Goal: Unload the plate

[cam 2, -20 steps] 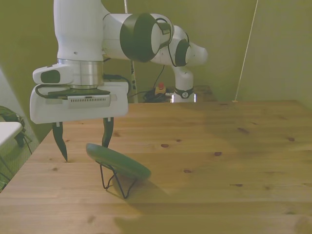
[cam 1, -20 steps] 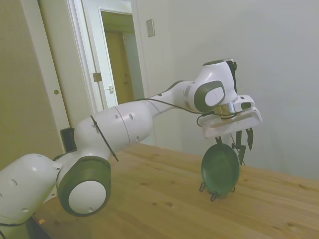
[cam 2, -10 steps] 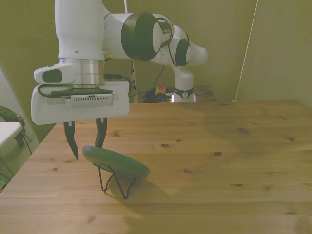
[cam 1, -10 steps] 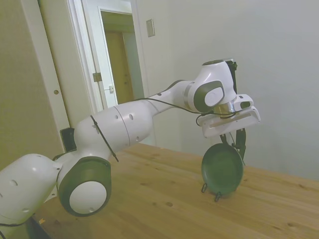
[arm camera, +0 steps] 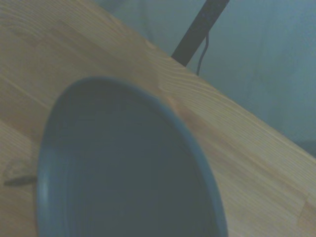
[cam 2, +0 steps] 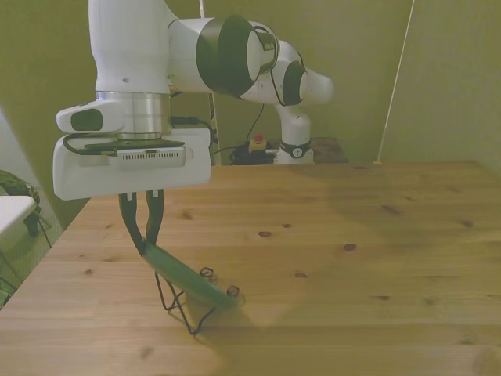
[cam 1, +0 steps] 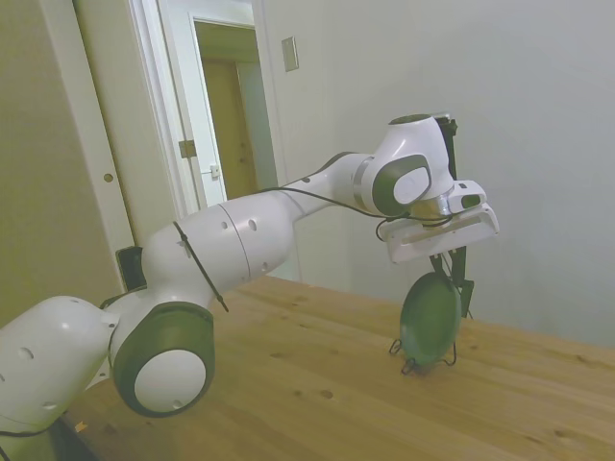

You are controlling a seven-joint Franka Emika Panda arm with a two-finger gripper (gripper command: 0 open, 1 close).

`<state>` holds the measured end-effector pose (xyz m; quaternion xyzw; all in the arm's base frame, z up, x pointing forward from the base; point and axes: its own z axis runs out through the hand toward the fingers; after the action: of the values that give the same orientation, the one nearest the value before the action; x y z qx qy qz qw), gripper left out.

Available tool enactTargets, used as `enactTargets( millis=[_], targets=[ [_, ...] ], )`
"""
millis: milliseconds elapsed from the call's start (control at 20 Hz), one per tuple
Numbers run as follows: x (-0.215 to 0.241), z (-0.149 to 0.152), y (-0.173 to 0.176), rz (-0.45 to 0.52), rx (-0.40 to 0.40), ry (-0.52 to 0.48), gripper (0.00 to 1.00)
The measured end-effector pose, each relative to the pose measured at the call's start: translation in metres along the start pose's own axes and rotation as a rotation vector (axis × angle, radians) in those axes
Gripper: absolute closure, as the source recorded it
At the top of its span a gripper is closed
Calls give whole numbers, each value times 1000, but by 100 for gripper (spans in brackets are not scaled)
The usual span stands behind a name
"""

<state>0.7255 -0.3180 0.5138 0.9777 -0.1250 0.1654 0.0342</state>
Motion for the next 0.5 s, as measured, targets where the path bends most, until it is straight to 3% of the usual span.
enactTargets(
  millis=[250,500],
  targets=[
    [1,-11,-1,-1,2,15,100],
    [5,-50,-3,-4,0,64,100]
  ],
)
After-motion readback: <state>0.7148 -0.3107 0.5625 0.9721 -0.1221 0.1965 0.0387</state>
